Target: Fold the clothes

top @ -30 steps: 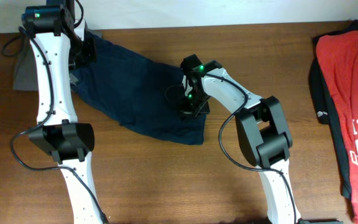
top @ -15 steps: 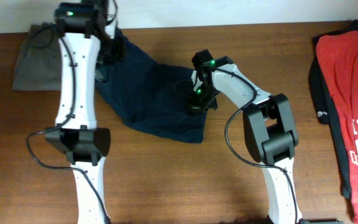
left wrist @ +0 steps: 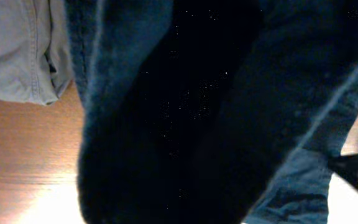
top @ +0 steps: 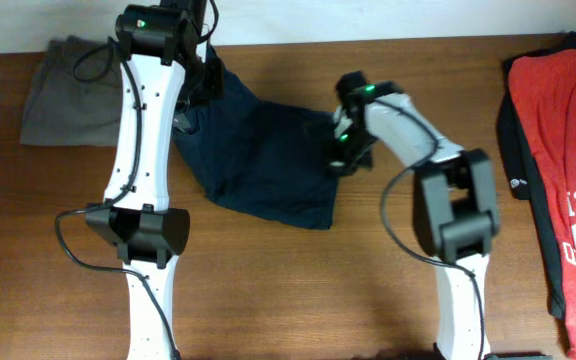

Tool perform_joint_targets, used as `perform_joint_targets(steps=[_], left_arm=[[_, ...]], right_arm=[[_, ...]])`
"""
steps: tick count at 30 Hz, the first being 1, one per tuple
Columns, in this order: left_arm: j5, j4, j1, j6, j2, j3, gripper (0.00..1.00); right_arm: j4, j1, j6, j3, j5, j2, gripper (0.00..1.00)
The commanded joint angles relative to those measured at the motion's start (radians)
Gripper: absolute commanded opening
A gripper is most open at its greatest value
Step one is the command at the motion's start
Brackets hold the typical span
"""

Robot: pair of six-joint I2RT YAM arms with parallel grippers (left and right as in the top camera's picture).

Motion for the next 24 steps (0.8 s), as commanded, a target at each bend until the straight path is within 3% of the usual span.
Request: perform_joint_targets(steps=[1,8,24], left_arm=[[-0.007,0.005,-0.004,-0.053,-0.042,0.019,0.01],[-0.007,0.006,-0.011,-0.076,-0.042,0.019,0.01],[-0.036,0.027,-0.072,-0.106,-0.042,0.019,0.01]], right_arm=[[-0.028,-0.085,0.005,0.023,0.06,-0.124,0.04],[-0.048,-0.194,-0.053,0.002,0.026,-0.108,0.04],[0.046,-0.107,-0.043,-0.106,0.046,-0.09,0.04]])
